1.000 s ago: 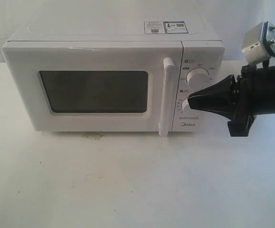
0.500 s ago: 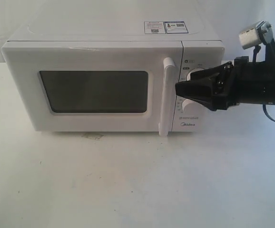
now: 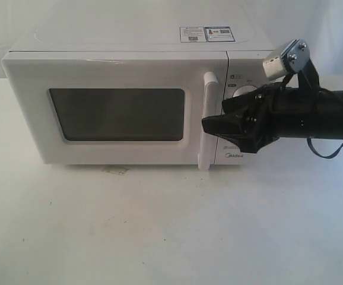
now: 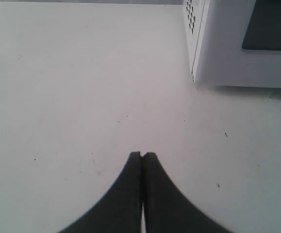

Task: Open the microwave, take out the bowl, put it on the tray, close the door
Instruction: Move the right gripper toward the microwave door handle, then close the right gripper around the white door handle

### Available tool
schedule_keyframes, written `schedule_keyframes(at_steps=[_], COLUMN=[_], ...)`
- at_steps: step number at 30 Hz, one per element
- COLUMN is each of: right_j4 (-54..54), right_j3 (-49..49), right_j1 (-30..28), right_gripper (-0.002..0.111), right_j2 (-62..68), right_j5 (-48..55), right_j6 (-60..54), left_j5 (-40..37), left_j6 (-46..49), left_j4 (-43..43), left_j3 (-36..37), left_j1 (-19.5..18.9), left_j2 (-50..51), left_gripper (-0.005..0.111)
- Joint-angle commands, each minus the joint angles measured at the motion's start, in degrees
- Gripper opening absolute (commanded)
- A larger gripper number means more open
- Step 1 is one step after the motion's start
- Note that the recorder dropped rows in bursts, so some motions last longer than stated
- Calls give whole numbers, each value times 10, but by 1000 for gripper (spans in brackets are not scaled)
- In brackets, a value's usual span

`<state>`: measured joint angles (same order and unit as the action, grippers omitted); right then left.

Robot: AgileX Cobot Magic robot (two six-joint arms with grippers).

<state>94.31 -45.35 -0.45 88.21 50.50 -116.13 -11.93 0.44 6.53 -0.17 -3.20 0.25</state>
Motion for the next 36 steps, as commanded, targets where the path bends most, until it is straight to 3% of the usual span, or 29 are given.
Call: schedule_keyframes(at_steps=[1, 8, 18, 32, 36], right_j4=[27, 55, 56, 56, 56], right_j3=[-2, -2, -14, -44, -49], right_j1=[1, 1, 2, 51, 60], right_gripper=[65, 58, 58, 58, 42], right_j2=[0, 0, 14, 34, 34], right_j5=[-40, -31, -23, -33, -65], right_j6=[-14, -36, -37, -35, -35], left_j5=[0, 0, 0, 0, 0], left_j6=[-4, -4, -4, -4, -4], left_j4=[7, 7, 7, 7, 7], left_j3=[2, 2, 2, 2, 2], left_j1=[-1, -1, -1, -1, -1], left_j2=[-3, -3, -3, -3, -3], left_gripper=[0, 0, 0, 0, 0])
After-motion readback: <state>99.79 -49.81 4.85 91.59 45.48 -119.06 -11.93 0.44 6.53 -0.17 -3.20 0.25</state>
